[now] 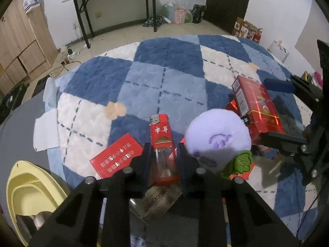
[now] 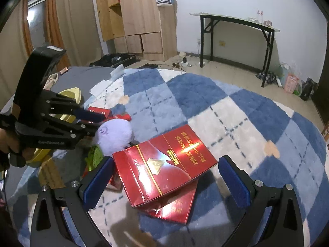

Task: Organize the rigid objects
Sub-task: 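Grasp the red lighter with the left gripper while the right gripper grasps the red cigarette box, then lift the red lighter with the left gripper while the right gripper lifts the red box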

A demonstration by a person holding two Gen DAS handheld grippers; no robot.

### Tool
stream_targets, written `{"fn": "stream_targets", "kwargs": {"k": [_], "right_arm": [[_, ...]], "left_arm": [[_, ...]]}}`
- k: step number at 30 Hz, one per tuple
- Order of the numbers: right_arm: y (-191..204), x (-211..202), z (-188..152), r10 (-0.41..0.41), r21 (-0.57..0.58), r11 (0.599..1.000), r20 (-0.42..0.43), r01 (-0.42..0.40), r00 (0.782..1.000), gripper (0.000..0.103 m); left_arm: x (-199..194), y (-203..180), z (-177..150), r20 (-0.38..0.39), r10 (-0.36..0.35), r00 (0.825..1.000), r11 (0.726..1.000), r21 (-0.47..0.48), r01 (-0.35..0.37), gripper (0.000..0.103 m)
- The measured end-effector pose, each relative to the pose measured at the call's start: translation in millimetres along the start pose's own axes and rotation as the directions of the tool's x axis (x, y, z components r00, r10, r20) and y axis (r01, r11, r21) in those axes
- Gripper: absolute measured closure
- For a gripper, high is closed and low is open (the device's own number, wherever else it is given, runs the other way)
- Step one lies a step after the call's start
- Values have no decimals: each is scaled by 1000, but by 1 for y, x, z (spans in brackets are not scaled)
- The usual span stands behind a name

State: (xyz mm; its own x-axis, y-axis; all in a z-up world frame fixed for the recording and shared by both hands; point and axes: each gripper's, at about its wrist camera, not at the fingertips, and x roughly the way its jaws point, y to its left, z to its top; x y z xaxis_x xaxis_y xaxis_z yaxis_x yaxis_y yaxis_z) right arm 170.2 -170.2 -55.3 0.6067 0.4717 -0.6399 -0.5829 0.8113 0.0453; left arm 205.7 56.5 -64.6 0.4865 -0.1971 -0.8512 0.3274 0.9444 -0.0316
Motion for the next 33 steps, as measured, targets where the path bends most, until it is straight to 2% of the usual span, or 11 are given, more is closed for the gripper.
{"fn": "stream_targets", "kwargs": {"k": [8,10,11,14,15,16,18,24,29,31,33], "right_arm": [[1,10,0,-5,-37,999,34,7,999,6],[0,13,-2,-5,-29,1000,8,5,1000,65],[0,14,-3,-14,-31,999,-3,14,1000,67],[-1,10,-7,-6,-32,999,-11,6,1000,64],[-2,7,-7,-10,-17,1000,-13,10,1000,54],[-6,3,-7,-12,18,1000,-15,12,1000,30],[-13,-5,-3,-9,95,995,5,8,1000,1],[-25,6,34,-132,290,946,-59,144,989,2],[-12,54,63,-192,256,935,-216,245,957,4],[-13,85,65,-218,232,923,-338,306,915,31],[-15,94,68,-196,263,919,-346,295,918,34]], "left_arm": [[5,2,2,29,-18,999,999,-36,19,78],[7,6,4,36,-43,998,996,-79,46,78],[7,7,3,40,-49,998,994,-95,52,78],[3,4,2,44,-45,998,992,-113,50,78],[1,2,1,46,-36,998,993,-108,41,78],[0,0,-1,47,-24,999,994,-103,29,78],[0,-3,-2,53,-2,999,995,-95,7,78],[10,4,9,44,-19,999,985,-168,26,78],[20,7,18,1,-23,1000,982,-190,23,79],[25,12,21,-16,-44,999,974,-222,39,79],[28,17,23,-18,-57,998,963,-265,50,79]]}}
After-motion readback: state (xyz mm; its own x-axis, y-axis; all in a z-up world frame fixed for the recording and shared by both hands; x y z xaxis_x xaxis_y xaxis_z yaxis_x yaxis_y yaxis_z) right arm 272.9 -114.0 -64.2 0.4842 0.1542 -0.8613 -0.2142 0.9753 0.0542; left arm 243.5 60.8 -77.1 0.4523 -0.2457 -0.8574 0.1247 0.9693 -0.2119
